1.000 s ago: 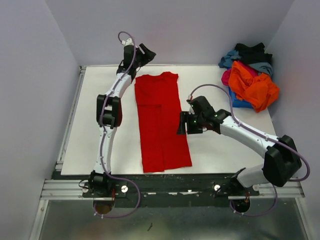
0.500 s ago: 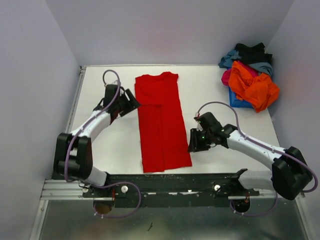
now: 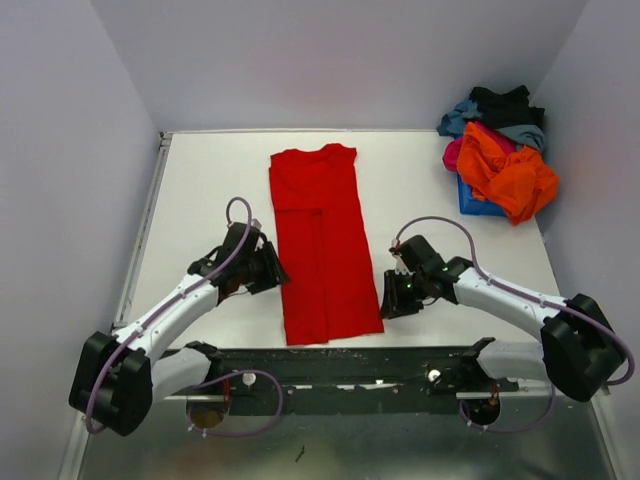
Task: Fold and stack the t-shirts
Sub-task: Grab the bottom of the folded rectangular tshirt with both arms, then fold the folded rectangular tshirt in 1/3 of the way
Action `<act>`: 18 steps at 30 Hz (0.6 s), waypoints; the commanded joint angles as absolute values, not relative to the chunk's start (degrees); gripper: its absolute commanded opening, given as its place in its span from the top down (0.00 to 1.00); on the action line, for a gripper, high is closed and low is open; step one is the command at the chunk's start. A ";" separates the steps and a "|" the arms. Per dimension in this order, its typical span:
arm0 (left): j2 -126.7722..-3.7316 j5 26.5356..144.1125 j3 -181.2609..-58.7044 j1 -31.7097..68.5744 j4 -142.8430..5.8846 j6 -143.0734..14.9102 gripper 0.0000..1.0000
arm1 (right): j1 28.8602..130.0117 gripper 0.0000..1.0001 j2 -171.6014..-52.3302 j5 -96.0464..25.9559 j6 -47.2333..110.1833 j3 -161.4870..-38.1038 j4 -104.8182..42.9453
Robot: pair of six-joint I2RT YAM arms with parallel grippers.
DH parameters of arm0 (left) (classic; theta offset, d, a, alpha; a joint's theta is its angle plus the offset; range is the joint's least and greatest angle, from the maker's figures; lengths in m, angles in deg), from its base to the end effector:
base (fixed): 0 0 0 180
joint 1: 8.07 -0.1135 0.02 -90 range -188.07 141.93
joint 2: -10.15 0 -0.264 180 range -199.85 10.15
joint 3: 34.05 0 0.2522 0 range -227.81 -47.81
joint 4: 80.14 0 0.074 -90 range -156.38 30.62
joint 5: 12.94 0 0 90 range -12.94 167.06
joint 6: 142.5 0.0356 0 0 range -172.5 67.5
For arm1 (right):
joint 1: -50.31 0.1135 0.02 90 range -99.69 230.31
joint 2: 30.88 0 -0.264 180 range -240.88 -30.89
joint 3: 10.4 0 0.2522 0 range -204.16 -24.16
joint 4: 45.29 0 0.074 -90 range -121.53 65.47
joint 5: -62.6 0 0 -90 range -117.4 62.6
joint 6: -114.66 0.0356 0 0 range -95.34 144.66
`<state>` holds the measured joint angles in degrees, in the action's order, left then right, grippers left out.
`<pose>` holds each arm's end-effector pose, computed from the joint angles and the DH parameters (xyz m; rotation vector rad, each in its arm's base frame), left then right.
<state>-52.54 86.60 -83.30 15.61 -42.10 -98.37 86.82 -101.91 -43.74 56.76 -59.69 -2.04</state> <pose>0.1919 -0.0906 0.2041 -0.4251 2.5608 -0.6949 0.1662 0.1355 0.1717 -0.2009 2.8530 0.6963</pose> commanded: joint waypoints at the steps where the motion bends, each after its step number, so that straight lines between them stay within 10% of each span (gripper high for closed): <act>1: -48.57 85.24 -79.72 21.54 -36.49 -103.55 0.42 | 88.01 0.64 -103.92 -46.83 57.27 -57.65 -3.67; 18: -37.31 85.41 -71.63 33.33 -31.04 -114.20 0.53 | 90.21 0.81 -105.77 -47.88 57.71 -55.36 -5.96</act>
